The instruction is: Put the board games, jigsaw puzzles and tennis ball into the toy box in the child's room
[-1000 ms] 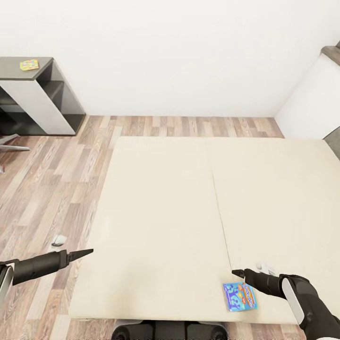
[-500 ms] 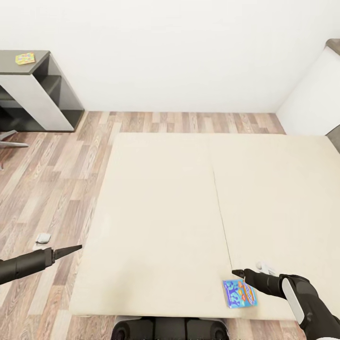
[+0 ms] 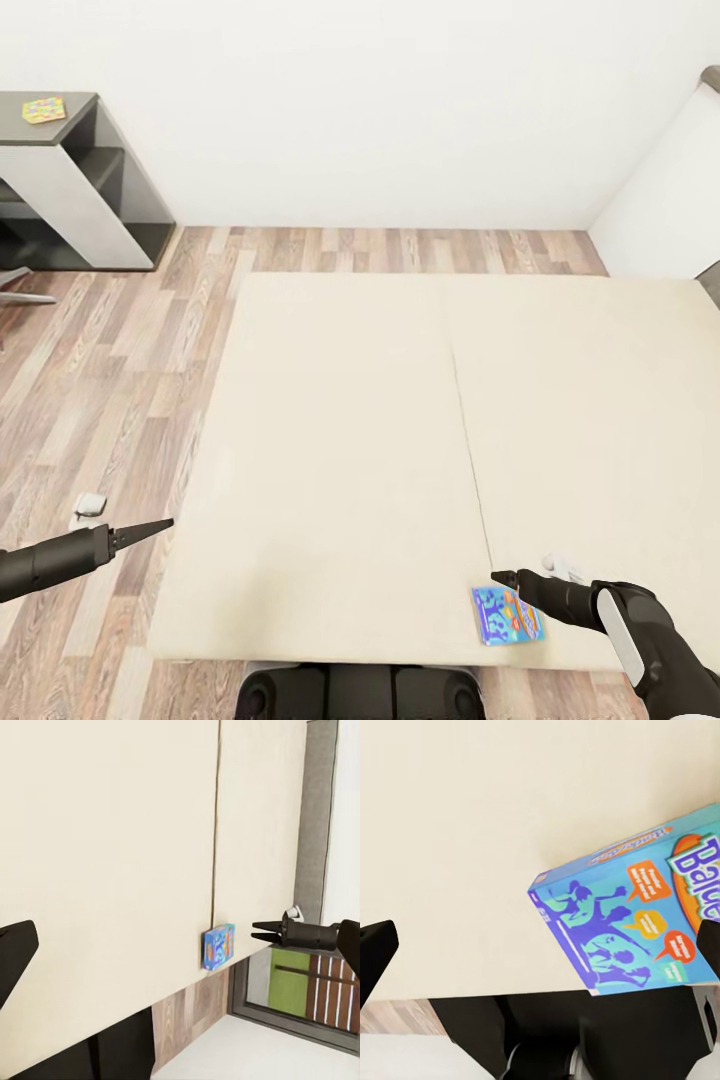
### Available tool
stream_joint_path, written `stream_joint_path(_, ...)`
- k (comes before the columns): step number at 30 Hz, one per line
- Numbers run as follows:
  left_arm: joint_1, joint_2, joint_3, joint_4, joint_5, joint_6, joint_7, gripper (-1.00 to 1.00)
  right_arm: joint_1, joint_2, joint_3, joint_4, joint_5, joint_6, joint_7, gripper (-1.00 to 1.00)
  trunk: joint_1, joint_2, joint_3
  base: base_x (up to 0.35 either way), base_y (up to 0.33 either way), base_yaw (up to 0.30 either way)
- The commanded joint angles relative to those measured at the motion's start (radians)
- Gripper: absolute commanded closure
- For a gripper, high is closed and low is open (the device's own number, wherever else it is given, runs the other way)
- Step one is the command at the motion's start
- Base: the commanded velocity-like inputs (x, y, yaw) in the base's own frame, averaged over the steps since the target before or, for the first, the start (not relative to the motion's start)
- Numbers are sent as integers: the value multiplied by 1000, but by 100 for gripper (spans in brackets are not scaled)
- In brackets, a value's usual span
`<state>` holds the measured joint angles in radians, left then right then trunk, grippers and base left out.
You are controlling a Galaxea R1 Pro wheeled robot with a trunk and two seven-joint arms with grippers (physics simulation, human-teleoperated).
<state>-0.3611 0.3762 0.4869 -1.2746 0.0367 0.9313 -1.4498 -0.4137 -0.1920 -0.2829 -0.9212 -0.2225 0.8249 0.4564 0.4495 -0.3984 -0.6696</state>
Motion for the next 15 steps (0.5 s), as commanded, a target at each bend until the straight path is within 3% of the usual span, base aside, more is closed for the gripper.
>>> stream_joint_path(1, 0, 0, 0, 0, 0, 11, -4, -100, 0, 0, -2, -1, 0, 6, 4, -100, 0, -2, -3, 0, 0, 0)
stream_joint_path(15, -1, -2, -2, 0, 0, 11, -2, -100, 0, 0, -2, -1, 0, 4, 4, -100, 0, -2, -23, 0, 0, 0)
